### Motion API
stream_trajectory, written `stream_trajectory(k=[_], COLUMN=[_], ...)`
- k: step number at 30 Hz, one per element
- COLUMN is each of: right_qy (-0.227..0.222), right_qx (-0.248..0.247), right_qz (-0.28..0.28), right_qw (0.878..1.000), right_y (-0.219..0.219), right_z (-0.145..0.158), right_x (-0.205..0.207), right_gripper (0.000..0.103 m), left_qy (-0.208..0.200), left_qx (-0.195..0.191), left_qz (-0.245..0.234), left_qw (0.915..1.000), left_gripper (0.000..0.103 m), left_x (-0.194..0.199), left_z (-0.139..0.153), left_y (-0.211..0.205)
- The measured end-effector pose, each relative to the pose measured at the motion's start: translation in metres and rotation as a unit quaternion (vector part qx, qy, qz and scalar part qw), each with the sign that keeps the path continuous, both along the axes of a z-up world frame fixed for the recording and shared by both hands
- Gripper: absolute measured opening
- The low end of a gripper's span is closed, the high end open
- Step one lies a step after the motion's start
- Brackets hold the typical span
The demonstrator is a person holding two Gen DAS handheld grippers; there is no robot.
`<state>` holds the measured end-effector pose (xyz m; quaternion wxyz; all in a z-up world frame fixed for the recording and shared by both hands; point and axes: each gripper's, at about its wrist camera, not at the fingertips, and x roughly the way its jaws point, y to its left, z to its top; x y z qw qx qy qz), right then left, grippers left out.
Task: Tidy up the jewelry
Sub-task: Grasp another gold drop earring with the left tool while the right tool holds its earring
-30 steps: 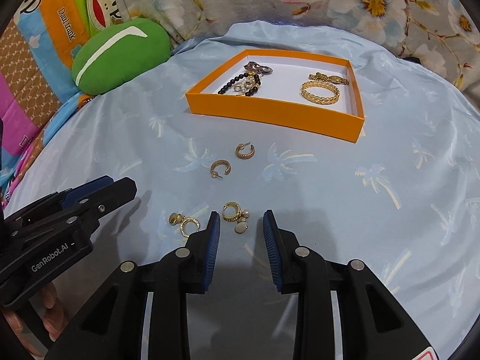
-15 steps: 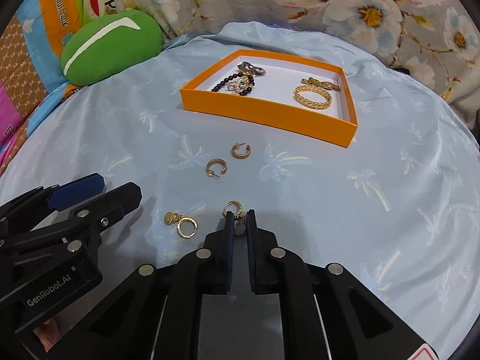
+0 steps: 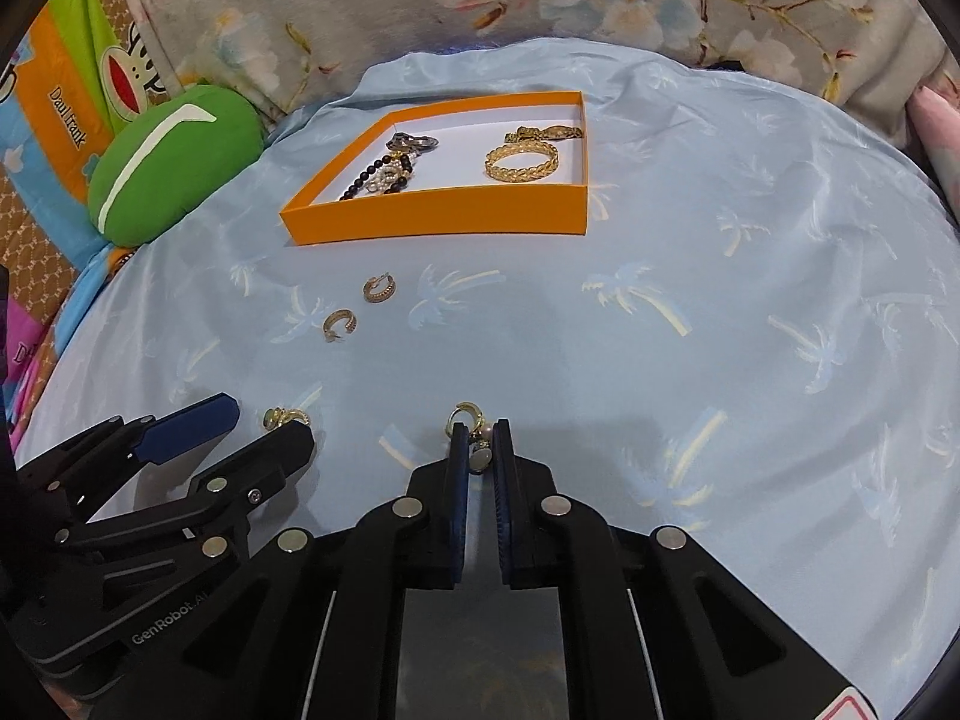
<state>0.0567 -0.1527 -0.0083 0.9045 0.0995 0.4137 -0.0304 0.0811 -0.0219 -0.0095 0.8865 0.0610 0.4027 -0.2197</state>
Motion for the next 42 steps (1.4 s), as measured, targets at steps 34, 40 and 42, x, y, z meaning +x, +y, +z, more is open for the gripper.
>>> stream_trajectory(k=[34,40,42], right_qy=[-0.009,-0.013,-0.014], right_qx=[0.029,0.032,0.034], right_qz=[0.002,0.003,0.004], right_qw=[1.0,0.999,0.999], right_y=[-0.005,-0.006,-0.006], right_z=[0.0,0.001,0.001], right_x=[-0.002,-0.003,-0.004], right_gripper=[0.007,0.007,0.007], left_qy=[-0.011,0.0,0.001], left_qx=[-0.022,-0.002,-0.003], left_qz=[-0.005,0.01,0.007], left_qw=[0.9997,0.9999,1.0], left_gripper=[0.033,0.03,0.014], left_x=[-0.007,-0.001,-0.001], left_z=[0.007,0.002,0.001], left_y=[-0.012,-0.021,-0.021])
